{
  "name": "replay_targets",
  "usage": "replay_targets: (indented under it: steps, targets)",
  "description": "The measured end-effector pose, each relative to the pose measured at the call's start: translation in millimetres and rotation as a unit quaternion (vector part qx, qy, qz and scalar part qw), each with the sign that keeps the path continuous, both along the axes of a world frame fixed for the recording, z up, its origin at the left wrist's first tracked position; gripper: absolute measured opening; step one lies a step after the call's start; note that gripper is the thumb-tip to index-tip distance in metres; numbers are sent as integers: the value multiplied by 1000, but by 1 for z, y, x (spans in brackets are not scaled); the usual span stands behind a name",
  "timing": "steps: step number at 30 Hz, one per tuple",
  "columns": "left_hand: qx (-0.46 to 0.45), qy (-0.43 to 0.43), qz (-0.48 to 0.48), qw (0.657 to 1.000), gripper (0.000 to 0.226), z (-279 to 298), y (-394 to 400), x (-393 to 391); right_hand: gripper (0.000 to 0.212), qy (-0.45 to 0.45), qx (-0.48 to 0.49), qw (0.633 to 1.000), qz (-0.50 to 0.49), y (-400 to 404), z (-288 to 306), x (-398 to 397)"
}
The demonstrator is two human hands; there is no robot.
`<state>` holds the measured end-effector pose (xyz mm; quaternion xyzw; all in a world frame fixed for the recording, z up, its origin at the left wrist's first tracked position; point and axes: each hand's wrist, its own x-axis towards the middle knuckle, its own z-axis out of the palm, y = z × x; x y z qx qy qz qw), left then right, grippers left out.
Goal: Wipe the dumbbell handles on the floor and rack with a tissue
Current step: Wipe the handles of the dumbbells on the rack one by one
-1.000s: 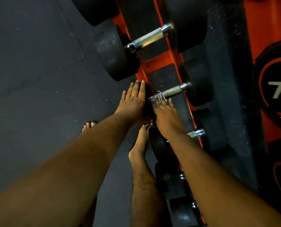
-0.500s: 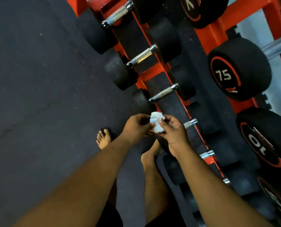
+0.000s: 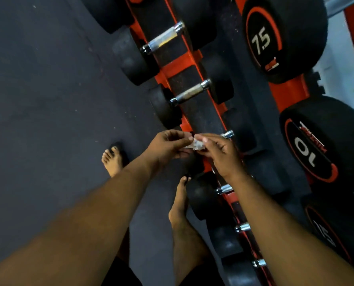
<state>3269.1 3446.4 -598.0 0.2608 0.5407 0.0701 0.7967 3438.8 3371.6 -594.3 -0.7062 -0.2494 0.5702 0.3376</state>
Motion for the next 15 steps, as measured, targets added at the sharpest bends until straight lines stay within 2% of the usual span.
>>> replay_targets:
  steps: [4, 7, 10, 15]
  targets:
    - [69, 31, -24, 997, 24, -7, -19, 18, 28, -28, -44, 995, 79, -10, -14, 16]
    - [162, 69, -87, 980, 34, -20, -30, 27, 51, -17, -77, 987, 142, -12, -23, 23]
    - [247, 131, -145, 949, 38, -35, -41, 34, 33, -12, -79, 981, 175, -16, -27, 28]
    - [220, 182, -165, 944, 24, -51, -54, 35, 23, -10, -99, 992, 78, -28, -37, 26]
